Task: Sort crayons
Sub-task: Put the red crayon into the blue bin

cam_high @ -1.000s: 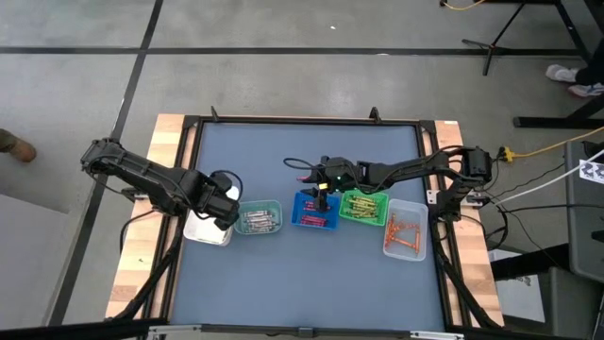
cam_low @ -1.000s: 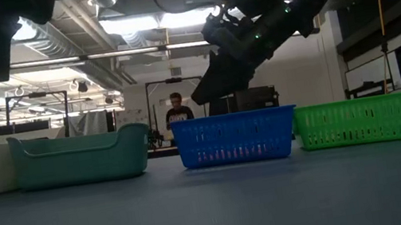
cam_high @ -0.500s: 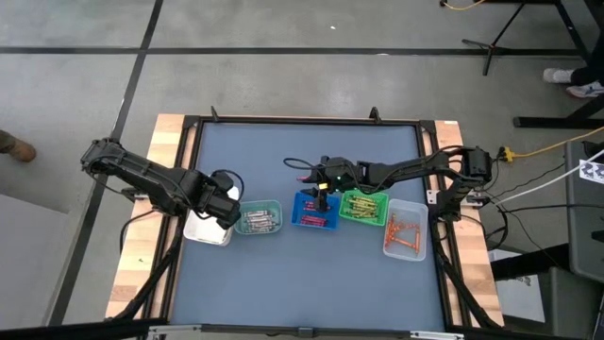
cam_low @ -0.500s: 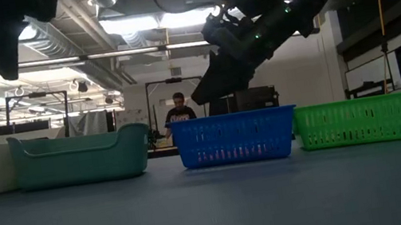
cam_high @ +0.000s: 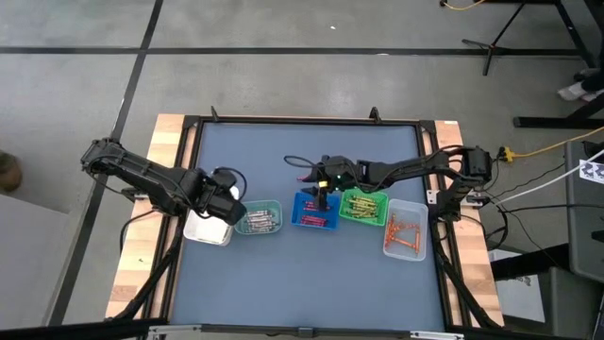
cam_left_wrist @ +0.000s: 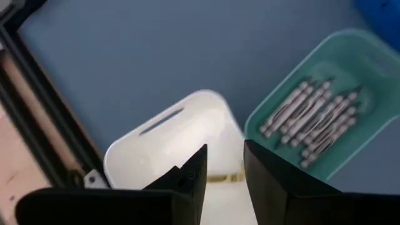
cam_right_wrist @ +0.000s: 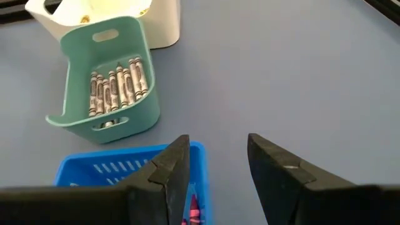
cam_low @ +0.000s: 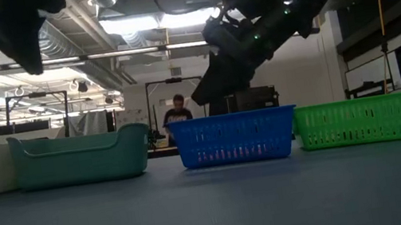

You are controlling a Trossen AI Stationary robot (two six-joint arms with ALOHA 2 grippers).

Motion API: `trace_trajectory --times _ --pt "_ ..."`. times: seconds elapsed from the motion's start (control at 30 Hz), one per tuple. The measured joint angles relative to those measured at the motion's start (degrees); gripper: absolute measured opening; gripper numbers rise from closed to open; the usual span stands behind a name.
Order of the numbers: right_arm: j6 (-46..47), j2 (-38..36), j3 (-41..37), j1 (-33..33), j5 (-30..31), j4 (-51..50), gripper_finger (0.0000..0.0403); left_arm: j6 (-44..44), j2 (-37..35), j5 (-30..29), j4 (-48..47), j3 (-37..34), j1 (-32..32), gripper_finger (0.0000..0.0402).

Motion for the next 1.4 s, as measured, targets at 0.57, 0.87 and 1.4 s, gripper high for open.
trace_trajectory --times 0.57,0.87,1.4 --pt "0.91 -0.16 3.43 -11.59 -8.95 -3.89 0.016 0.17 0.0 -7.51 9.15 0.0 0.68 0.0089" --pt "-5.11 0.29 3.43 -15.58 -9.79 -10.6 0.016 0.17 0.0 -7.54 9.16 0.0 2.16 0.0089" --pt "-16.03 7.67 3.41 -14.12 -12.15 -8.87 0.016 0.14 0.02 -7.48 9.69 0.0 2.14 0.0089"
